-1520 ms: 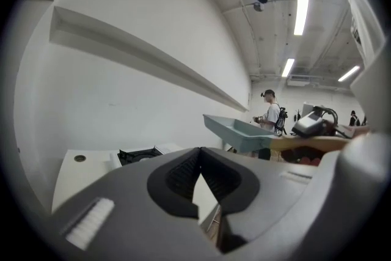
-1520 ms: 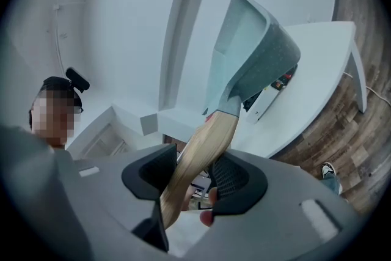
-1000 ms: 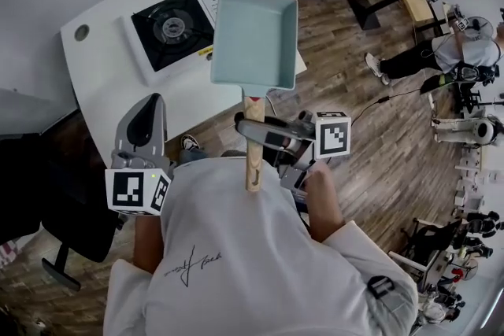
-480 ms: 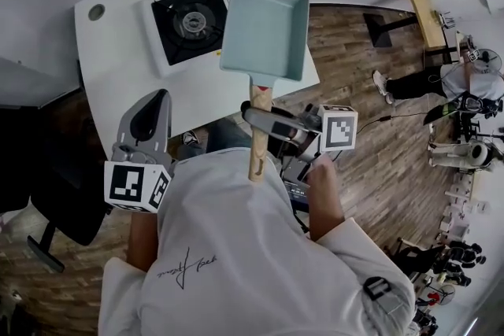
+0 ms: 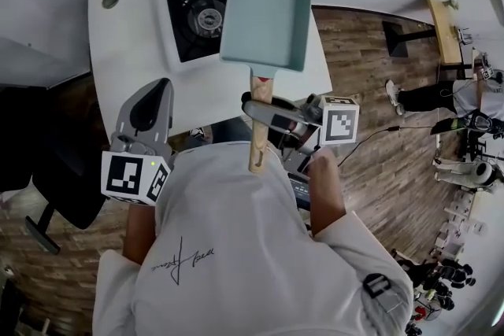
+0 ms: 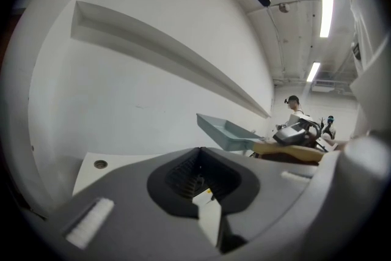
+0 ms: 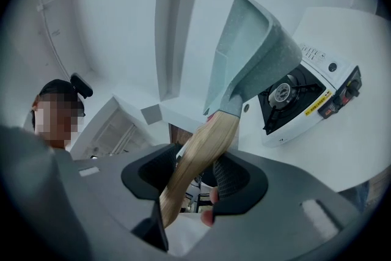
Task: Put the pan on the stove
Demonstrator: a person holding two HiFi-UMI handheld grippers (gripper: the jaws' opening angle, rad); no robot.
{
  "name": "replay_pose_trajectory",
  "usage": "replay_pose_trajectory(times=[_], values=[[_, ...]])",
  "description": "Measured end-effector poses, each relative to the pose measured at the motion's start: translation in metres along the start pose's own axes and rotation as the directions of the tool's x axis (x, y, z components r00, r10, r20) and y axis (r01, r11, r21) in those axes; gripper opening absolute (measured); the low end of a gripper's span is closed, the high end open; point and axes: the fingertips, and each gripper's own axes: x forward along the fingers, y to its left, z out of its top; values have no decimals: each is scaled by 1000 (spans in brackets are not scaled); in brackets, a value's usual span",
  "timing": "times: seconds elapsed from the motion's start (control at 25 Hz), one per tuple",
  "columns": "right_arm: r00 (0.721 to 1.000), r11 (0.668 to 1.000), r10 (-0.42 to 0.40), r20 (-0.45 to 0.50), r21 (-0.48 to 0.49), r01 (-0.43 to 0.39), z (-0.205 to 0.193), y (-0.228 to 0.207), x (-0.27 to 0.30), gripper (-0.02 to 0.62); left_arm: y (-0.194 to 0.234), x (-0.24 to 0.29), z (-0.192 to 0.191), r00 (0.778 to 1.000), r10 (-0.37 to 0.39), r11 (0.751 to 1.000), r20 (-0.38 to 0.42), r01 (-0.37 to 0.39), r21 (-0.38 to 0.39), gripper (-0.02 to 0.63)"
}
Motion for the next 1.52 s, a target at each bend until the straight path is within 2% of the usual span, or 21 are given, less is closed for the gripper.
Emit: replay_pose_trajectory(times=[0.12,0.36,0.84,1.16,1.52], values=[[1000,1000,12,-22,12,-11,8,-5,10,181,9,7,4,1000,15,1000,-12,-15,1,51],[998,1000,17,-59,23,-16,46,-47,40,183,43,55,-6,999,31,999,-19,-31,-24,51],[986,1000,29,-162,10,-28,61,-80,45,183,48,75,-14,994,100,994,-52,-103,-47,51],[971,998,51,-232,41,-43,70,-107,61,183,56,84,-18,986,149,986,-77,-154,-57,51],[947,996,75,-313,61,-59,62,-137,67,183,65,76,-19,962,260,962,-90,-266,-67,51]])
